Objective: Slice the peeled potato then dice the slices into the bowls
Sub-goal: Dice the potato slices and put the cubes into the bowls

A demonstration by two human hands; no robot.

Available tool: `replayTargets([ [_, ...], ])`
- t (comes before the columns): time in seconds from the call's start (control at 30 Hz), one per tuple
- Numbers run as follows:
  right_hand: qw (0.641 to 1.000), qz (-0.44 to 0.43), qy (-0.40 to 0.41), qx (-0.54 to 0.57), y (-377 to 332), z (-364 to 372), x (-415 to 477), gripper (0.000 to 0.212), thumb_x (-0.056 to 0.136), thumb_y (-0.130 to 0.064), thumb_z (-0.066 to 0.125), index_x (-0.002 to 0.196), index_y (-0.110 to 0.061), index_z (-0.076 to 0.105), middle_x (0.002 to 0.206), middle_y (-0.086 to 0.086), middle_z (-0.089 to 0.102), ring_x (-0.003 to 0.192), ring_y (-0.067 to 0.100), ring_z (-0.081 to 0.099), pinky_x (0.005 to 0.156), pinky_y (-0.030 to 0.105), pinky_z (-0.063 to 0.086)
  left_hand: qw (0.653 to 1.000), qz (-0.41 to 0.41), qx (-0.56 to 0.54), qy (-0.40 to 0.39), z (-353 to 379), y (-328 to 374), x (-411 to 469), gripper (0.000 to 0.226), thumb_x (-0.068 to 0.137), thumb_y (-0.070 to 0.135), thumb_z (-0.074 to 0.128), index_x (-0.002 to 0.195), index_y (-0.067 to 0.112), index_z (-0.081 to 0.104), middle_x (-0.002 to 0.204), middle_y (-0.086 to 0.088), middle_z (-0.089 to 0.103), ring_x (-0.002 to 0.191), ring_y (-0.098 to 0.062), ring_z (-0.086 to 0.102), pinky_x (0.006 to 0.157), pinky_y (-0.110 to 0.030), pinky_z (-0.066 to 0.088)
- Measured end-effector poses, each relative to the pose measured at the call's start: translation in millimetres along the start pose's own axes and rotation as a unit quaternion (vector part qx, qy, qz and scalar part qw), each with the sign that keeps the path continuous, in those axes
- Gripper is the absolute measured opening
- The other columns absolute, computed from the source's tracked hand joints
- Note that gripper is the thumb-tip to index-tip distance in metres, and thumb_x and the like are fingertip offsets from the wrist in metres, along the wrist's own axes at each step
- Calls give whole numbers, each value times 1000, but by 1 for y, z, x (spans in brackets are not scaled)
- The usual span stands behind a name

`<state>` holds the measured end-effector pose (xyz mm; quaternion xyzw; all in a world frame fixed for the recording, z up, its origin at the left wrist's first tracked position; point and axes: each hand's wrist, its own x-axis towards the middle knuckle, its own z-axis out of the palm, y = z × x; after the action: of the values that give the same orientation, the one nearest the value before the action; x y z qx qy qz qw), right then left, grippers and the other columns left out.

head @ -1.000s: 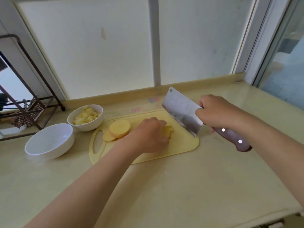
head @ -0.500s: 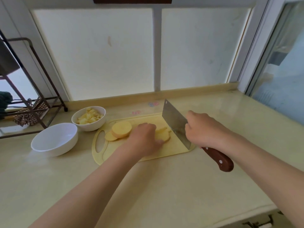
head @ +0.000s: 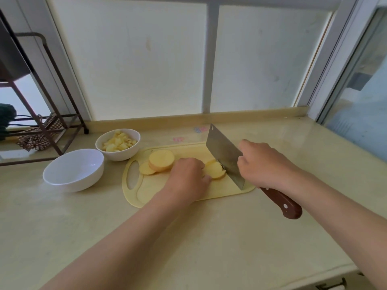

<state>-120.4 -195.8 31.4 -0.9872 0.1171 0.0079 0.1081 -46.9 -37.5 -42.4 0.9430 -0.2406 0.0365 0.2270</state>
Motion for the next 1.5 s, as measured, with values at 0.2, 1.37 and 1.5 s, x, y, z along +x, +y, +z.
replayTargets([
  [0.2,1000,-3,3,-4,5,-1,2,16,101,-18,38,86,-17,40,84,7,57,67,24,60,56,33,36,1000,16,9,-14,-4,0,4,45,87,36,62,126,15,59,123,-4,58,115,-24,52,97,-37,45],
  [1.37,1000,21,-9,4,-26,-6,-23,11,105,-14,35,107,-10,45,87,15,61,59,29,72,51,38,56,970,228,-77,-17,6,-27,15,24,91,27,62,107,15,74,120,-2,59,99,-18,58,82,-20,40],
  [1.5,999,23,-31,12,-25,-6,-25,17,105,-11,35,119,-10,43,81,17,62,59,30,70,54,42,57,971,224,-81,-19,6,-28,14,23,92,28,62,107,16,75,120,-1,58,99,-18,57,83,-21,40],
])
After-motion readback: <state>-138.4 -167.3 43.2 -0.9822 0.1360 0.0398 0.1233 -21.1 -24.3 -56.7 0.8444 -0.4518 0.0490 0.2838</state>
